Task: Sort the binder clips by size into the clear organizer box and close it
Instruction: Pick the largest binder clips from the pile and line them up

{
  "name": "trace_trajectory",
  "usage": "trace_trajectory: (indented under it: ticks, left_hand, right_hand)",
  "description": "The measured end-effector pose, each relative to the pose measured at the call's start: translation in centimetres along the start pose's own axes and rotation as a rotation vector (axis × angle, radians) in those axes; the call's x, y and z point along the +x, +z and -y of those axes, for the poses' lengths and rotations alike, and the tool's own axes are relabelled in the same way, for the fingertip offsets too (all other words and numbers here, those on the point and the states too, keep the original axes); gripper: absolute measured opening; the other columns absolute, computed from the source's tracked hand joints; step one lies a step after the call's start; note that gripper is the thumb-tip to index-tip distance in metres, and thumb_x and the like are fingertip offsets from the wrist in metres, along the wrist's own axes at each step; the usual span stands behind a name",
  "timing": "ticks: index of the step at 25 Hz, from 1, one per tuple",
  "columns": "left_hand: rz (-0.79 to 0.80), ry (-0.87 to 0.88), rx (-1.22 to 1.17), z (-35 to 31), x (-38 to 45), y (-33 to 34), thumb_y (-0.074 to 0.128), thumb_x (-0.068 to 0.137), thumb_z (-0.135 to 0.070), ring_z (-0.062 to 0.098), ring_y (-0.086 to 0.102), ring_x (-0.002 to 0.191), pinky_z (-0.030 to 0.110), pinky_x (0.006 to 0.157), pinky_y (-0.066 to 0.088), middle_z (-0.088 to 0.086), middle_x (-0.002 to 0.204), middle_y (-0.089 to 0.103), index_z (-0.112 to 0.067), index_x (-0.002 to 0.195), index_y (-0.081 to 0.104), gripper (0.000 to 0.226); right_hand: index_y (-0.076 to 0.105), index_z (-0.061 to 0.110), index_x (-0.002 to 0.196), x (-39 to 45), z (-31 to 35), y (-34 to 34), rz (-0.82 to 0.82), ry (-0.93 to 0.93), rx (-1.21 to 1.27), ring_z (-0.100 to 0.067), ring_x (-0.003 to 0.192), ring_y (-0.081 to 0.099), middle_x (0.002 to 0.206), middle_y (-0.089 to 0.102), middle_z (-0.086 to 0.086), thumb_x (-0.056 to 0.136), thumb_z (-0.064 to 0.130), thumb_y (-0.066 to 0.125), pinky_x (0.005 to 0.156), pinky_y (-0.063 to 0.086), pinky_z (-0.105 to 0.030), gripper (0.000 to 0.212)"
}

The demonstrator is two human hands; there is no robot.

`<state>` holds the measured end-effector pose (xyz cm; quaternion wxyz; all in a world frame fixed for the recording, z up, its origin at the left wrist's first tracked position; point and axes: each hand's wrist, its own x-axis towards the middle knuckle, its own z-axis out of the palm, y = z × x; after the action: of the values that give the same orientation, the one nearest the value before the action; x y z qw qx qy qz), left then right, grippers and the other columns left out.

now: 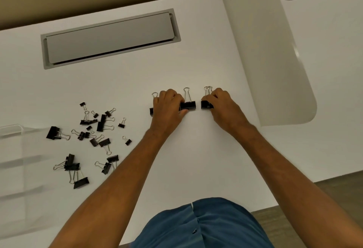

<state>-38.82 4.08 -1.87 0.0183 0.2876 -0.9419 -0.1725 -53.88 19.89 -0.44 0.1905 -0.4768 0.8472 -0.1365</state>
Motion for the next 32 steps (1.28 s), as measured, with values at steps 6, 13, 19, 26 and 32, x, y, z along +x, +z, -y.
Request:
trace_trajectory:
  ticks: [6, 13, 19, 26, 32]
  left_hand:
    - [0.012, 0.006, -0.076, 0.3, -0.2, 0.4, 0.077, 0.082, -0.037, 0.023, 0.049, 0.098, 0.035, 0.078, 0.040, 0.002, 0.105, 0.057, -0.018, 0.103, 0.065, 0.031]
    - [0.033, -0.003, -0.142, 0.7, -0.3, 0.8, 0.077, 0.082, -0.037, 0.022, 0.047, 0.098, 0.031, 0.079, 0.035, 0.002, 0.106, 0.056, -0.017, 0.104, 0.064, 0.032]
    - [0.038, -0.009, -0.195, 0.9, -0.3, 0.8, 0.077, 0.082, -0.035, 0.020, 0.046, 0.099, 0.030, 0.080, 0.034, 0.001, 0.108, 0.055, -0.016, 0.105, 0.063, 0.032]
    - [0.047, -0.004, -0.224, 0.9, -0.3, 0.8, 0.077, 0.083, -0.035, 0.020, 0.046, 0.100, 0.033, 0.083, 0.039, 0.001, 0.108, 0.055, -0.016, 0.105, 0.064, 0.032]
    - [0.044, 0.001, -0.225, 0.9, -0.3, 0.7, 0.077, 0.083, -0.034, 0.020, 0.046, 0.100, 0.031, 0.083, 0.038, 0.001, 0.108, 0.056, -0.016, 0.105, 0.064, 0.032]
  right_hand:
    - [0.063, 0.015, 0.127, 0.6, 0.9, 0.8, -0.001, -0.067, 0.019, -0.025, 0.102, 0.050, 0.114, 0.053, -0.008, 0.089, -0.004, 0.062, 0.062, 0.054, -0.042, 0.042]
    - [0.062, 0.015, 0.131, 0.4, 0.7, 0.5, -0.040, -0.083, 0.074, -0.023, 0.105, 0.051, 0.117, 0.054, -0.006, 0.091, 0.003, 0.067, 0.072, 0.055, -0.040, 0.042]
    - [0.059, 0.017, 0.132, -0.4, -1.7, -1.3, -0.130, 0.003, 0.090, -0.022, 0.113, 0.050, 0.120, 0.054, -0.003, 0.088, 0.005, 0.071, 0.078, 0.054, -0.036, 0.047]
    - [0.063, 0.016, 0.126, -0.6, -3.7, -0.9, -0.045, 0.019, 0.042, -0.023, 0.106, 0.050, 0.116, 0.057, -0.004, 0.088, 0.007, 0.073, 0.079, 0.053, -0.044, 0.040]
    - [0.062, 0.019, 0.128, -0.4, -2.3, -0.2, -0.020, 0.000, 0.063, -0.018, 0.110, 0.048, 0.118, 0.056, 0.001, 0.088, 0.023, 0.076, 0.078, 0.049, -0.031, 0.043]
